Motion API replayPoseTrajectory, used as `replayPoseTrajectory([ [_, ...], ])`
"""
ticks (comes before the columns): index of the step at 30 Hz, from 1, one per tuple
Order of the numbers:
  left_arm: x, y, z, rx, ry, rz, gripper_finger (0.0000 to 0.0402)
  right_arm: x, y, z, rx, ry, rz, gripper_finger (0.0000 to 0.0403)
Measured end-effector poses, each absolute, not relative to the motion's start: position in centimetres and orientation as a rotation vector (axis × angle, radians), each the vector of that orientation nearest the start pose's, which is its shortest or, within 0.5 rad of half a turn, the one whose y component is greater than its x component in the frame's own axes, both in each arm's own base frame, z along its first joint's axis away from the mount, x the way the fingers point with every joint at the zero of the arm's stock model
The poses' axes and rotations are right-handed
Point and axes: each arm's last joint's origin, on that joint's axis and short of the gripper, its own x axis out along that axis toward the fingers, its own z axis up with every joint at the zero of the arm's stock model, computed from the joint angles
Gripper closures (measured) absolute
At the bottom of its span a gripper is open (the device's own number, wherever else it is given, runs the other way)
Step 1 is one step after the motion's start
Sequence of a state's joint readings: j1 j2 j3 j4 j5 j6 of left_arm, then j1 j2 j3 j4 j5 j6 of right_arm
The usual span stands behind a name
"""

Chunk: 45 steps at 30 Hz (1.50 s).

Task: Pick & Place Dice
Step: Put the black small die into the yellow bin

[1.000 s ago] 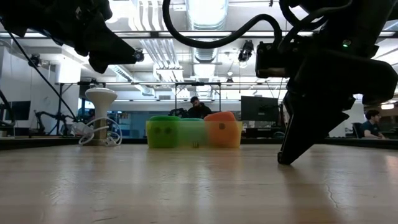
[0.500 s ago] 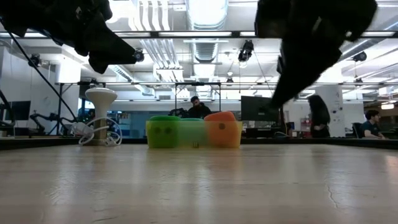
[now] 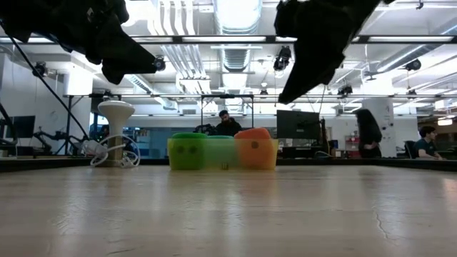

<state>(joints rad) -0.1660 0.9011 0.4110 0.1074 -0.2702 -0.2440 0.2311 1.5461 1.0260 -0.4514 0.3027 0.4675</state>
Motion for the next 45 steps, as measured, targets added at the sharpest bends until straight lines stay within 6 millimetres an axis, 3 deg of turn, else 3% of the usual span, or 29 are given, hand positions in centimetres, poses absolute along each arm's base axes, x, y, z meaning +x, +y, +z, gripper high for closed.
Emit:
replayPoseTrajectory([
  [13,18.8,-2.4,21.2,-0.157,0.359,0.148,0.0242,31.2,1.2,21.9,0.166,0.900,-0.334,0.0360],
  [23,18.8,-2.4,21.2,-0.157,0.359,0.148,0.0242,32.1,-3.4,22.5,0.192,0.796,-0.319,0.0359],
  [33,18.8,-2.4,21.2,-0.154,0.360,0.147,0.0242,32.7,-9.5,26.2,0.185,0.635,-0.320,0.0359],
  [37,18.8,-2.4,21.2,-0.154,0.360,0.147,0.0242,33.7,-11.4,27.2,0.201,0.606,-0.316,0.0359],
  [45,18.8,-2.4,21.2,-0.153,0.362,0.150,0.0242,38.3,-14.2,25.2,0.202,0.770,-0.324,0.0358],
])
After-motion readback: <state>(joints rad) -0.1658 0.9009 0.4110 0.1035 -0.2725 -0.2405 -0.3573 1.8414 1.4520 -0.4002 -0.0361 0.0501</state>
